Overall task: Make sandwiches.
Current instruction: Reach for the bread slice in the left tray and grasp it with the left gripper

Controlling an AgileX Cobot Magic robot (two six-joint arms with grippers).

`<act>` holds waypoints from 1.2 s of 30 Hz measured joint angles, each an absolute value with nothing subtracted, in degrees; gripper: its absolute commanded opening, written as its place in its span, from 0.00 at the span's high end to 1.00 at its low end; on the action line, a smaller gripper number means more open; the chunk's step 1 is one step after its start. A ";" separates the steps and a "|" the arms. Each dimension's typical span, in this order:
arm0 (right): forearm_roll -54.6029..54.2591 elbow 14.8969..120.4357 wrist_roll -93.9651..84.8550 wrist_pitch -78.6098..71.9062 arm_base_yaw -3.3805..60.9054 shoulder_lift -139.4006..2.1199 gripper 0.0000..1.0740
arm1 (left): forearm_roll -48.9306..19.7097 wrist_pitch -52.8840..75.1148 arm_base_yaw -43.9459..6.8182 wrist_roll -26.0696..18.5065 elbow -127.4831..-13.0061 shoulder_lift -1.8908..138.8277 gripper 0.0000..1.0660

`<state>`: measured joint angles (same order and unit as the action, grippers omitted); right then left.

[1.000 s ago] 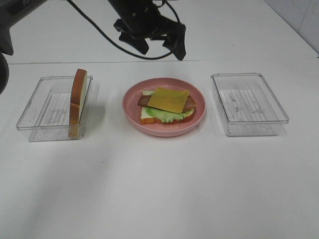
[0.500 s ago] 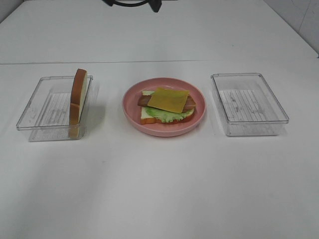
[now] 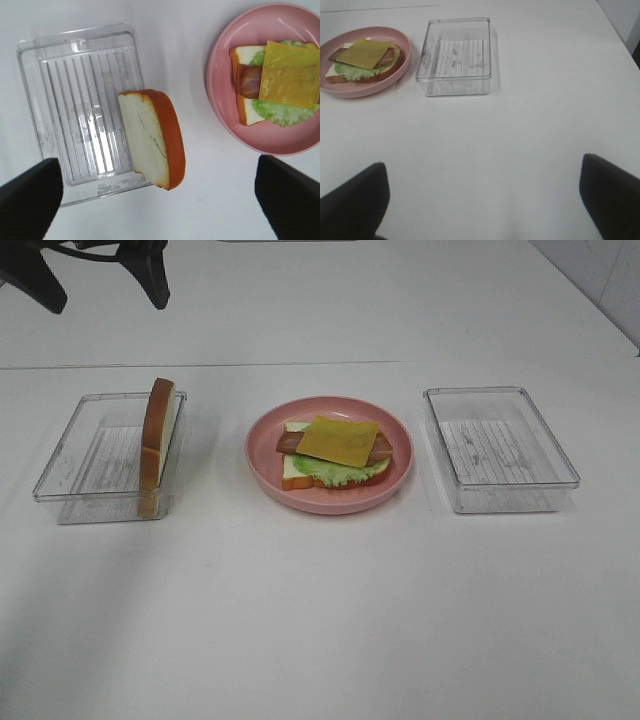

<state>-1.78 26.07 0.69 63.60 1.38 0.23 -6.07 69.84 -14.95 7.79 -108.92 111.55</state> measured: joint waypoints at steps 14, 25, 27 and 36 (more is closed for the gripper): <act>-1.78 26.07 0.69 63.60 1.38 0.23 0.11 | -9.17 69.73 -14.67 7.79 -108.69 122.33 0.06; -1.78 26.07 0.69 63.60 1.38 0.23 0.11 | -9.00 69.67 -16.16 7.56 -108.63 125.94 0.06; -1.78 26.07 0.69 63.60 1.38 0.23 0.11 | -8.82 69.67 -16.16 7.56 -108.63 126.57 0.06; -1.78 26.07 0.69 63.60 1.38 0.23 0.11 | -5.84 69.67 -16.84 7.05 -108.63 128.86 0.06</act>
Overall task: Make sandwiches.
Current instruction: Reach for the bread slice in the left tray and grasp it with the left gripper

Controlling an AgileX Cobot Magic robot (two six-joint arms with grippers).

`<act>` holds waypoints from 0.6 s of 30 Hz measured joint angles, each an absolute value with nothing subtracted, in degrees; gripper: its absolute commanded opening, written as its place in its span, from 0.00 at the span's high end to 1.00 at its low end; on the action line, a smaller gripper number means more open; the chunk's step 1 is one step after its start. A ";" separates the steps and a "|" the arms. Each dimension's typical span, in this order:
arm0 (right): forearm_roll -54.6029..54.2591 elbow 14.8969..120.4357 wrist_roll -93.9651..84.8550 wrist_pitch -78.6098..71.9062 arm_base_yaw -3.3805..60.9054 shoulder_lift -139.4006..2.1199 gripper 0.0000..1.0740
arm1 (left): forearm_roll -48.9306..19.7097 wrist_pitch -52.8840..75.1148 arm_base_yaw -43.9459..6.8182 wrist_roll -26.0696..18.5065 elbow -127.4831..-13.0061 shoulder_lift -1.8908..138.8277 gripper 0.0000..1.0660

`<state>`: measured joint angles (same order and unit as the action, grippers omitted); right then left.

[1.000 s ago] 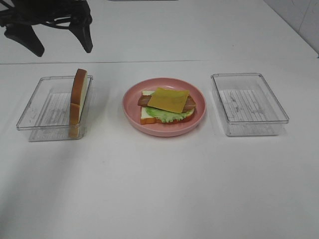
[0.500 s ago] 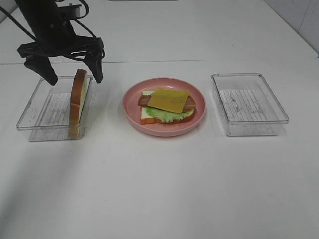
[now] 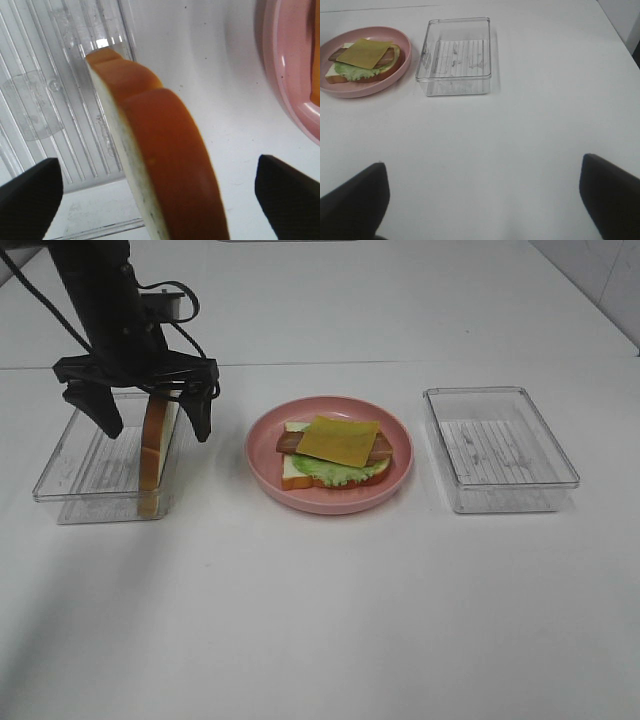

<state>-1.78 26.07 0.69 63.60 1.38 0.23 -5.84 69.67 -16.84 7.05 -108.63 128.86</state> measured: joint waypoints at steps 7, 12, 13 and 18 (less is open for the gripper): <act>-1.78 26.07 0.69 63.60 1.38 0.23 0.11 | -4.13 69.67 -16.84 6.99 -108.63 129.14 0.14; -1.78 26.07 0.69 63.60 1.38 0.23 0.11 | -2.58 69.67 -16.84 6.93 -108.63 129.14 0.37; -1.78 26.07 0.69 63.60 1.38 0.23 0.11 | -1.66 69.67 -16.84 6.93 -108.63 129.14 0.54; -1.78 26.07 0.69 63.60 1.38 0.23 0.11 | 0.92 69.73 -16.84 6.93 -108.63 129.14 1.00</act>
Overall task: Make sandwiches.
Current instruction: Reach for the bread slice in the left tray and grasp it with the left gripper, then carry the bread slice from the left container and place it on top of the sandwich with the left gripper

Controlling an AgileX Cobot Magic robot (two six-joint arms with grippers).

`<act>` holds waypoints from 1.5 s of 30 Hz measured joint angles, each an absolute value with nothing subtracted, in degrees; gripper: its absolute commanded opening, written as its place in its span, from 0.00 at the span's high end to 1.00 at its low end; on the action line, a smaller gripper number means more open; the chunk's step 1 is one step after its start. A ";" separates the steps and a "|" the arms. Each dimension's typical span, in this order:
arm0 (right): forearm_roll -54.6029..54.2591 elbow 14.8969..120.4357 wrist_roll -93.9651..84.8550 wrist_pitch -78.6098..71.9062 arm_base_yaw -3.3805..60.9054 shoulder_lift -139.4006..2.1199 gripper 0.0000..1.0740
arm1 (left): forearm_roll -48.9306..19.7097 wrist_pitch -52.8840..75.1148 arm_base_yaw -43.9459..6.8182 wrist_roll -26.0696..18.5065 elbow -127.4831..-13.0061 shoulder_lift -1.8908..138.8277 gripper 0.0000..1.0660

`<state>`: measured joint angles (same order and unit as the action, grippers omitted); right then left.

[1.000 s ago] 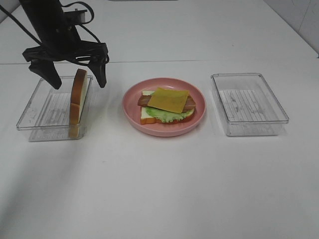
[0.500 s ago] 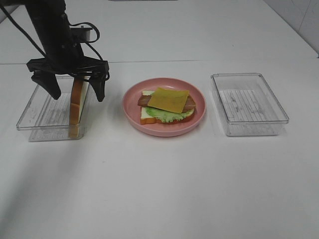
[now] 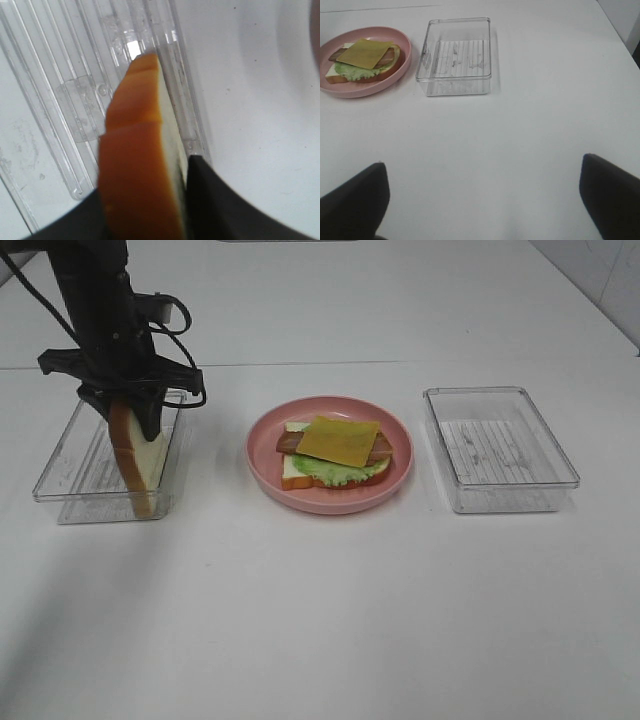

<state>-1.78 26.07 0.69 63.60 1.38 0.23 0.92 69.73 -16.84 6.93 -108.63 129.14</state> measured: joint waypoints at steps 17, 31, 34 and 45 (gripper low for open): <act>-1.78 26.07 0.69 63.60 1.38 0.23 0.11 | 0.97 69.79 -16.84 10.37 -108.63 129.14 1.00; -1.78 26.07 0.69 63.60 1.38 0.23 0.11 | 1.03 69.79 -16.84 8.37 -108.52 122.33 1.00; -1.78 26.07 0.69 63.60 1.38 0.23 0.11 | 0.00 69.79 -16.84 8.37 -108.52 116.54 1.00; -1.78 26.07 0.69 63.60 1.38 0.23 0.11 | -16.27 69.67 -16.67 4.87 -108.52 112.64 1.00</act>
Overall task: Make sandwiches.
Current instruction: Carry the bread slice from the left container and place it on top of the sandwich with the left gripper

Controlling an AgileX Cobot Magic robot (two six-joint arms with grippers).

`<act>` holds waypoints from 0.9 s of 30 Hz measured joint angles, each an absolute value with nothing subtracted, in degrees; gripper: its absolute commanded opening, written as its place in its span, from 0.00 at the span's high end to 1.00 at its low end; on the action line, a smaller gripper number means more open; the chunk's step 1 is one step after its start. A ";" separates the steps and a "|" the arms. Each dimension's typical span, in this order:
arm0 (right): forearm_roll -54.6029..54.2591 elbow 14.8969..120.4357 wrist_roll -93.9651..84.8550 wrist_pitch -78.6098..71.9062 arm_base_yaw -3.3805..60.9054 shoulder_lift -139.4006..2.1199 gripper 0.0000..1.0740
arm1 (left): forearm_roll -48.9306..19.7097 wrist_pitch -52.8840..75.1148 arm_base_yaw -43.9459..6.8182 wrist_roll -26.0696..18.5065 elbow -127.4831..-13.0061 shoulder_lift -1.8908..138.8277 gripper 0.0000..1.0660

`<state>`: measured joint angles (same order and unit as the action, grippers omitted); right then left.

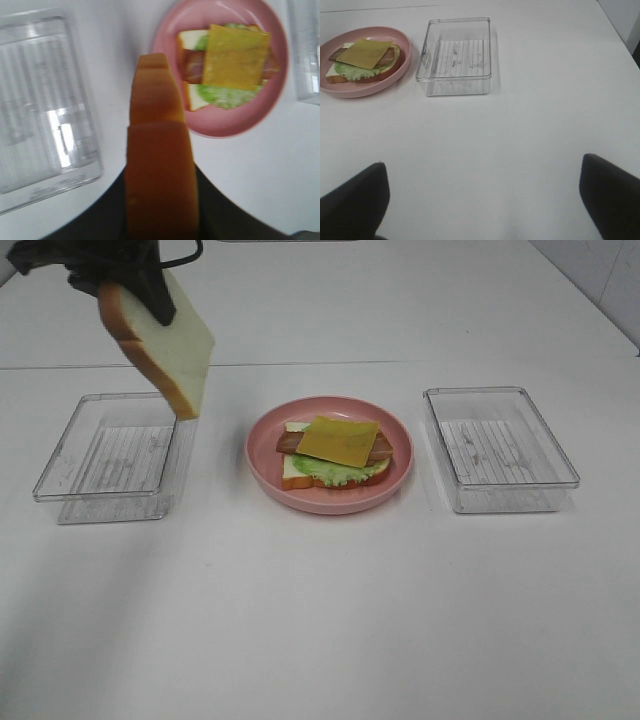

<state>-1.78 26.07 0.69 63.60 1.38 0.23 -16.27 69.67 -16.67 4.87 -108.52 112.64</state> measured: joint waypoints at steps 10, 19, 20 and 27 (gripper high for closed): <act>-1.78 26.07 0.69 63.60 1.38 0.23 0.11 | -44.69 57.64 -17.02 -9.97 -108.52 120.26 1.00; -1.78 26.07 0.69 63.60 1.38 0.23 0.11 | -58.50 49.96 -20.40 -20.11 -108.52 131.55 1.00; -1.78 26.07 0.69 63.60 1.38 0.23 0.11 | -59.76 48.53 -21.14 -20.63 -108.52 133.44 1.00; -1.78 26.07 0.69 63.60 1.38 0.23 0.11 | -61.94 47.27 -22.63 -21.66 -108.52 137.05 1.00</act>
